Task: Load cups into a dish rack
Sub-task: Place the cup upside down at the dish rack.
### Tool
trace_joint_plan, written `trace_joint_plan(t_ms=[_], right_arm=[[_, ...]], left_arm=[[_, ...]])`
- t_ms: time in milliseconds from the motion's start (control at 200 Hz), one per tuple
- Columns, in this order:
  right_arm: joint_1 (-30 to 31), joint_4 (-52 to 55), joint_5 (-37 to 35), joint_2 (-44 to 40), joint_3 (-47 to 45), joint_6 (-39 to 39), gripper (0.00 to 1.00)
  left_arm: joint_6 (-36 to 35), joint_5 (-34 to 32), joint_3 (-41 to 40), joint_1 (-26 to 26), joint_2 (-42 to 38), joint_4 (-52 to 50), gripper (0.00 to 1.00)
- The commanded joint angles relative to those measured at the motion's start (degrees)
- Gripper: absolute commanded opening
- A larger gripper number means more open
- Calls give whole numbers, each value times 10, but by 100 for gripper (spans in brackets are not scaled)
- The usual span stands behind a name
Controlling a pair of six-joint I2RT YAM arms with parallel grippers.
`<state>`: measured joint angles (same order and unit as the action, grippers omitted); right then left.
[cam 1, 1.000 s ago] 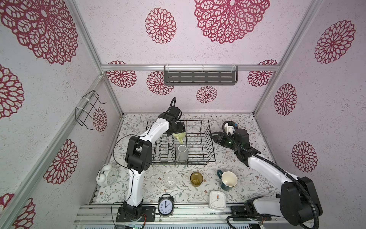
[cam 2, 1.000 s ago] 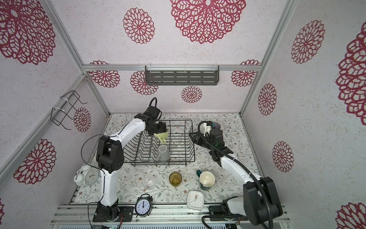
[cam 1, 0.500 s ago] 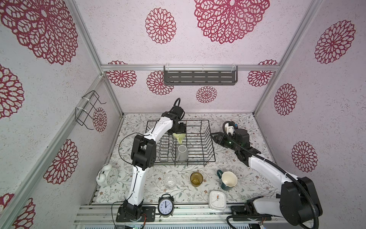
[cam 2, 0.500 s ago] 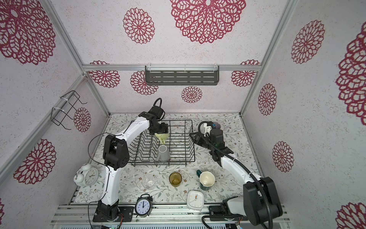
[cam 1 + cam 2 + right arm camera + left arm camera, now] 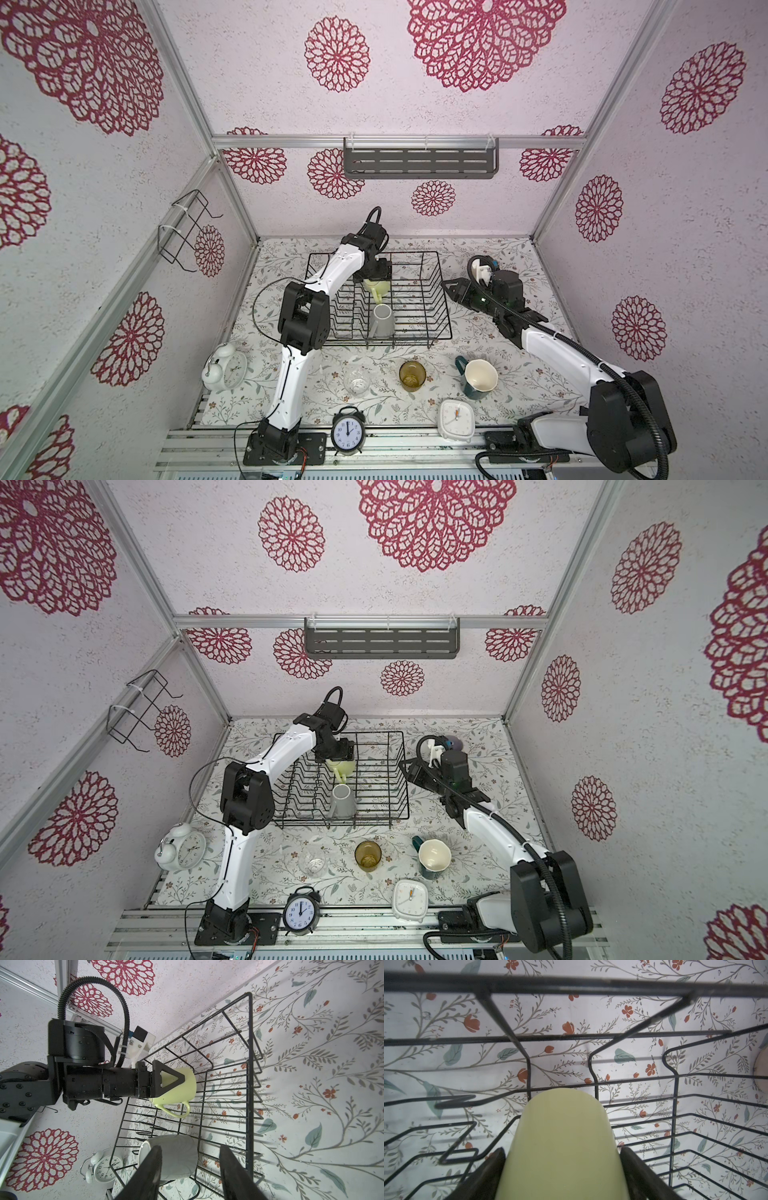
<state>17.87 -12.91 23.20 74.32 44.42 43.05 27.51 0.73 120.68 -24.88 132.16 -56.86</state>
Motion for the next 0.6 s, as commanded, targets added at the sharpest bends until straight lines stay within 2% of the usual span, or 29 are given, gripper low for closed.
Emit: trace_joint_plan(t_ms=[0,540,565,595], right_arm=[[-5,-9,5,-5,22,-12,48],[-4,11,2,-15,24,-14,50],[-4,12,3,-14,23,-14,50],[-5,13,3,-13,23,-14,51]], left_arm=[[-17,-1,24,-3,6,15,78],[-41,-30,37,-11,-1,44,87],[-42,-31,37,-11,-2,45,88],[-43,-32,38,-11,-1,47,94]])
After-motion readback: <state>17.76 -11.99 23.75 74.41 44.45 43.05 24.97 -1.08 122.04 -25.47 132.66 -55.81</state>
